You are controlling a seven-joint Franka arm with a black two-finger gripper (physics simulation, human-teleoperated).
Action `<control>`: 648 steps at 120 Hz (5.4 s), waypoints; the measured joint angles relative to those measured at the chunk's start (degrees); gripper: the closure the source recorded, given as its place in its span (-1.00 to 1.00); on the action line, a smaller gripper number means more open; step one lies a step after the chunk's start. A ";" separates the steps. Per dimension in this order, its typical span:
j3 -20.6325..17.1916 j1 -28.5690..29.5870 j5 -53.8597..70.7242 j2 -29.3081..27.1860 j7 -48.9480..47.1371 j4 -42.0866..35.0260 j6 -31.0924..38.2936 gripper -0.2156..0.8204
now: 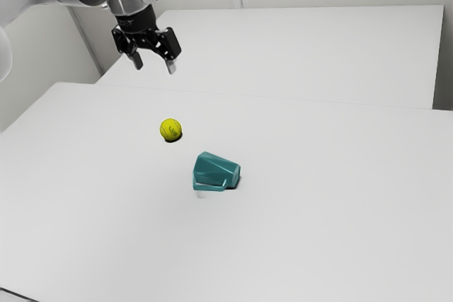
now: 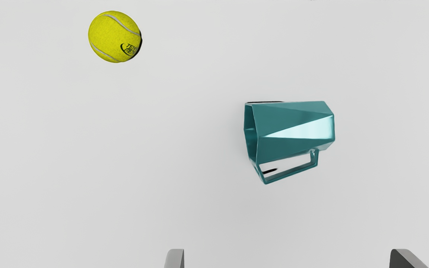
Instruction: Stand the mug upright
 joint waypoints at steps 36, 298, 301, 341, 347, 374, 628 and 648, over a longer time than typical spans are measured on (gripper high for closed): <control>0.07 0.44 -0.02 -0.21 -1.17 -0.43 -0.17 -0.58; -1.00 17.01 -62.80 20.80 66.02 -27.55 15.52 0.27; -1.03 17.02 -62.83 20.78 66.29 -27.55 15.46 0.36; -1.68 17.06 -62.89 20.41 69.01 -27.39 15.41 0.83; -1.80 17.05 -62.88 20.30 69.28 -27.34 15.51 0.85; -3.03 17.21 -61.92 16.93 70.40 -27.59 16.79 0.90; -18.82 14.67 -1.82 -9.14 3.22 -46.14 42.31 -0.30; -18.84 14.55 -1.93 -10.11 3.11 -37.12 35.06 -0.45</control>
